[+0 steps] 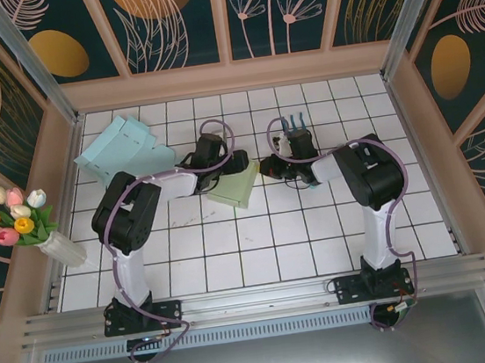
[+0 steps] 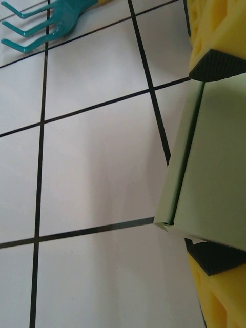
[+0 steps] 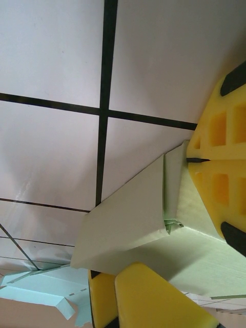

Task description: Fold the paper box

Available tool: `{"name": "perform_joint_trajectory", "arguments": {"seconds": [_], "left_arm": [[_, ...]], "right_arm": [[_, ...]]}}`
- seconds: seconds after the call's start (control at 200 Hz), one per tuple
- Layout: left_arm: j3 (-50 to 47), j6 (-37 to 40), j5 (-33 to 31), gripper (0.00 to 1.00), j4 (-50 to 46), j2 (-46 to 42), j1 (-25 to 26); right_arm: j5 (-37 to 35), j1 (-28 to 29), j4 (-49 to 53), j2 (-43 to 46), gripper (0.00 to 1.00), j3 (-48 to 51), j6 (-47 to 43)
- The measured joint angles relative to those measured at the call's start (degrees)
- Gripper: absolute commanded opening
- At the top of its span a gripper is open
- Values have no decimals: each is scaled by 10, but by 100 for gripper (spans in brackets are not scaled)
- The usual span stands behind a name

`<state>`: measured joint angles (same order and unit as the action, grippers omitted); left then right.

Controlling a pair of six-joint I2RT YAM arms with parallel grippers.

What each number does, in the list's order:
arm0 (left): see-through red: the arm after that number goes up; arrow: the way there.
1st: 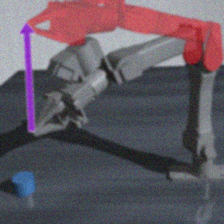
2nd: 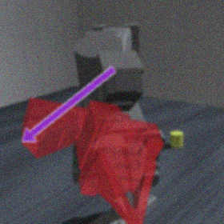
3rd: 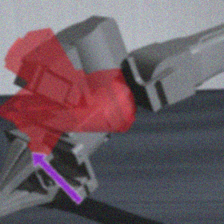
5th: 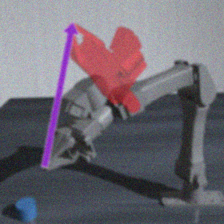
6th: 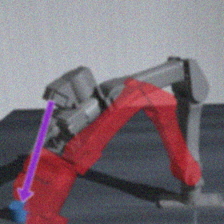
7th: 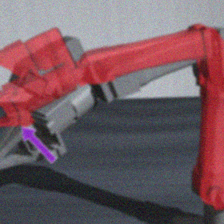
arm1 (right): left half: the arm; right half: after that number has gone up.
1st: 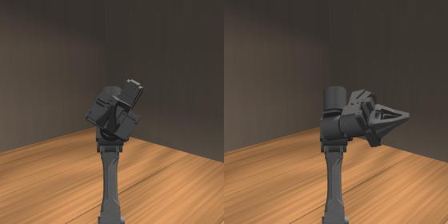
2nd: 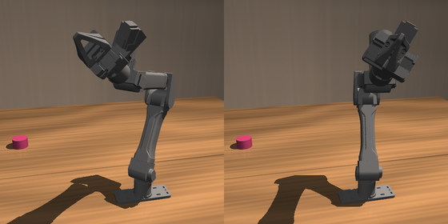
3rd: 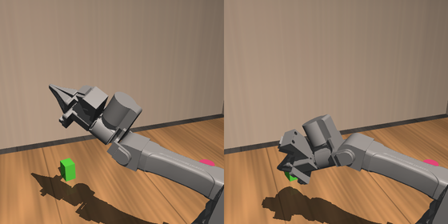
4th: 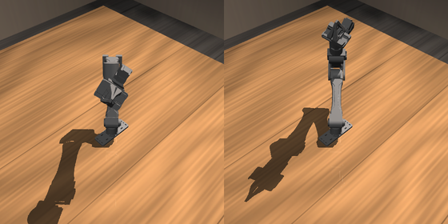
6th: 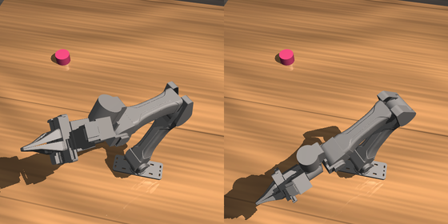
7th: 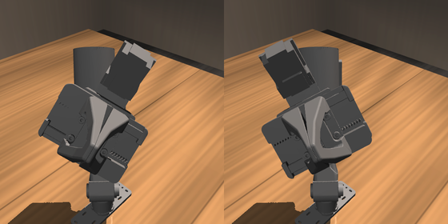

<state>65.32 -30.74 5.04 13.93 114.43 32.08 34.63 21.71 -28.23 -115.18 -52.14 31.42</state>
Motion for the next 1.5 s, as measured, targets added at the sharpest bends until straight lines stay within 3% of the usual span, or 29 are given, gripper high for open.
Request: {"name": "perform_joint_trajectory", "arguments": {"seconds": [0.15,0.36,0.661,0.961,1.241,1.501], "left_arm": [[-19,-27,50,83,55,3,-7],[-34,-56,61,83,90,3,-8],[-40,-62,-2,87,39,-26,14],[-94,-62,-77,89,2,-117,17],[-218,-70,-61,88,38,-184,16],[-268,-91,-2,87,94,-183,16]], "right_arm": [[10,-4,0,-3,0,-2,0],[21,-13,-2,-5,0,-3,3],[-12,-10,-5,16,0,20,4],[-65,-6,52,114,0,108,4],[-104,70,92,209,0,163,14],[-127,128,88,212,0,174,44]]}}
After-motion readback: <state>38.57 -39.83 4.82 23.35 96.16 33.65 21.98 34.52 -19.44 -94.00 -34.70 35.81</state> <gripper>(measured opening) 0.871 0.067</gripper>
